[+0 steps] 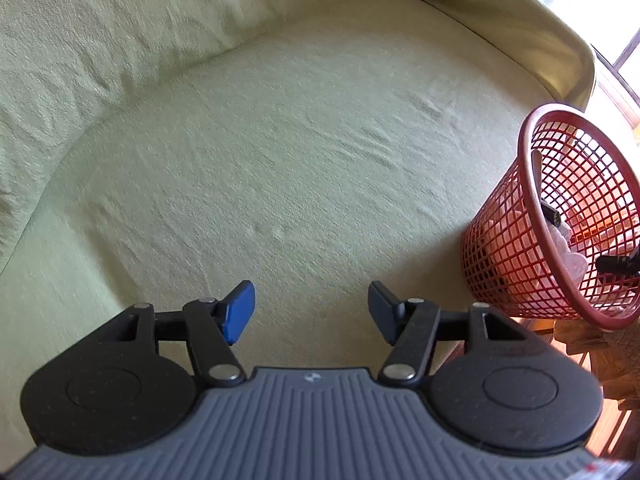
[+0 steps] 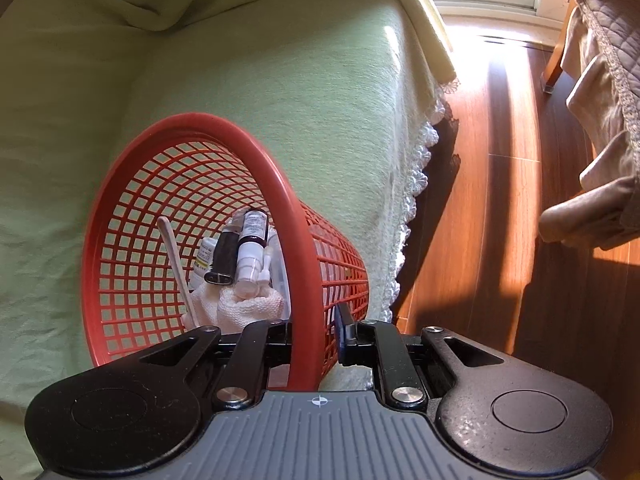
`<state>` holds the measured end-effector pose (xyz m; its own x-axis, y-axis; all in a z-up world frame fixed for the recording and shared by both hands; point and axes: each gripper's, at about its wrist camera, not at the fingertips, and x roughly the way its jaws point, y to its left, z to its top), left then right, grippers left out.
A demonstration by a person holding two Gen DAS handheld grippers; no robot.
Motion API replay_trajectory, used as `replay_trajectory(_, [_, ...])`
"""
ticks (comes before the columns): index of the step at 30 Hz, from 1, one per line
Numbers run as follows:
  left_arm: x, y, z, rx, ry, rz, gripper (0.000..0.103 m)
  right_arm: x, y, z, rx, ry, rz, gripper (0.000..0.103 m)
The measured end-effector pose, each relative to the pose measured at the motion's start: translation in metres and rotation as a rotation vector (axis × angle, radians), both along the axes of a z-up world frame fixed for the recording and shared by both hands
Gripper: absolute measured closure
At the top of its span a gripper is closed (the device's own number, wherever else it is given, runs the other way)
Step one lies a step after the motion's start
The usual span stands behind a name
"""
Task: Organize objects
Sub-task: 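Lower the red basket to the floor beside the sofa with the right gripper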
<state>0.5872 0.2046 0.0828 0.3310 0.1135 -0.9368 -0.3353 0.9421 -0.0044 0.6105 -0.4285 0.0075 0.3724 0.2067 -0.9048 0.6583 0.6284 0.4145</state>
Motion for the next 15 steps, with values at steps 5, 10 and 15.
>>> replay_trajectory(5, [-0.02, -0.003, 0.001, -0.019, -0.006, -0.068, 0.045, -0.044, 0.01, 0.013, -0.004, -0.003, -0.05, 0.092])
replay_trajectory(10, [-0.041, -0.014, -0.001, -0.024, 0.01, -0.161, 0.045, -0.088, 0.023, 0.021, -0.001, 0.012, -0.088, 0.092])
replay_trajectory(15, [-0.064, -0.029, -0.009, -0.039, 0.033, -0.22, 0.045, -0.126, 0.034, 0.019, 0.009, 0.063, -0.089, 0.092])
